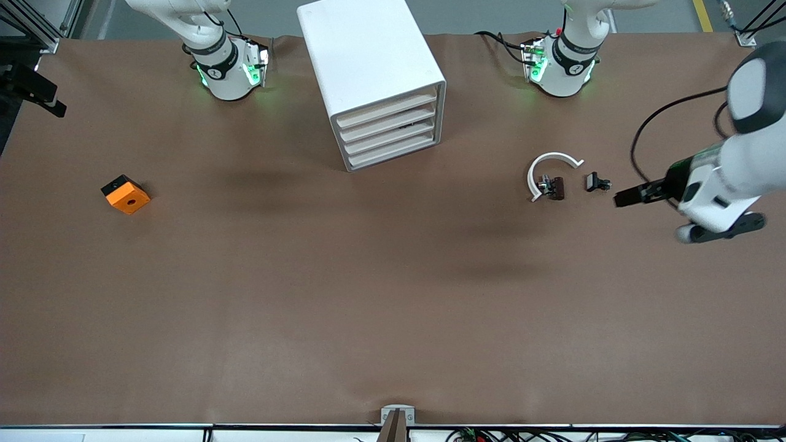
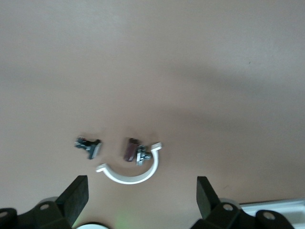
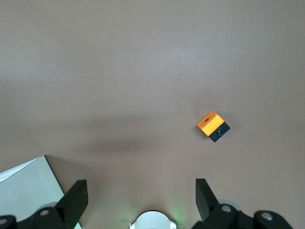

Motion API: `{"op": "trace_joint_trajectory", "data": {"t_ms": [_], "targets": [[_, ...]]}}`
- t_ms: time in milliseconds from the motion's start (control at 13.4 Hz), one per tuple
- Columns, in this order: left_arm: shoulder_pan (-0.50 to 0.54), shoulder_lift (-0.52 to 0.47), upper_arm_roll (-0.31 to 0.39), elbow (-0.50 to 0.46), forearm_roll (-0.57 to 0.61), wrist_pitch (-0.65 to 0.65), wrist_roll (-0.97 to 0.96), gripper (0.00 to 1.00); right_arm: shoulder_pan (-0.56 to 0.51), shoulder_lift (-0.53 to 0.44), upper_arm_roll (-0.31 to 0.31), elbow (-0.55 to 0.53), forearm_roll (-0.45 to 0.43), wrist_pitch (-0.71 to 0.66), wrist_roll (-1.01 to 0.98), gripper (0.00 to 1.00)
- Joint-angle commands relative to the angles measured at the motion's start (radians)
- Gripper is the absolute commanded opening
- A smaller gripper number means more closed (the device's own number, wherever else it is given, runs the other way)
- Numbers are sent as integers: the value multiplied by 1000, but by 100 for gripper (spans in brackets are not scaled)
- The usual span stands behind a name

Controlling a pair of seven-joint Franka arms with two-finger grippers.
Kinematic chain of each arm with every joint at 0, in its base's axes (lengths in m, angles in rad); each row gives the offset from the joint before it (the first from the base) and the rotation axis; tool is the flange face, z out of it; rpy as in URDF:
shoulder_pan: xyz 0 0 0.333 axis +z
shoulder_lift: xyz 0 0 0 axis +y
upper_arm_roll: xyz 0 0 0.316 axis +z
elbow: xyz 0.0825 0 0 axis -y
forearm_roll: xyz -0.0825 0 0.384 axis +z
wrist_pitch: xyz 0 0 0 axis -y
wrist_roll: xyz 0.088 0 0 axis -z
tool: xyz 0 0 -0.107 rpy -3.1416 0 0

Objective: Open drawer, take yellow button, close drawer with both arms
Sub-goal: 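Reach the left gripper to the uppermost drawer front of the white cabinet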

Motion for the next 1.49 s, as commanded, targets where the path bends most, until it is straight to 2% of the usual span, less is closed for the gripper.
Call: {"op": "trace_joint_trajectory", "data": {"t_ms": [0,373,522,671,820,1416], "targets": [[-80,55,-2,-1,-13,47,-146,100,-14,16,0,23,16,-16,-17,100],[-264,165,-2,-2,-14,125,-504,100,-12,33,2,23,14,-25,-18,100],[-357,200,-2,2,-14,162,-658,100,-9,72,2,26,11,-36,-20,100],[-427,242,-2,10,-109,205,-834,100,-8,85,3,23,5,-25,-23,100],[-465,263,-2,11,-193,231,-940,100,-23,228,-1,46,20,-29,-20,100],[-574,363,-2,76,-382,236,-1505,100,-35,231,2,53,22,-40,-23,100]]}}
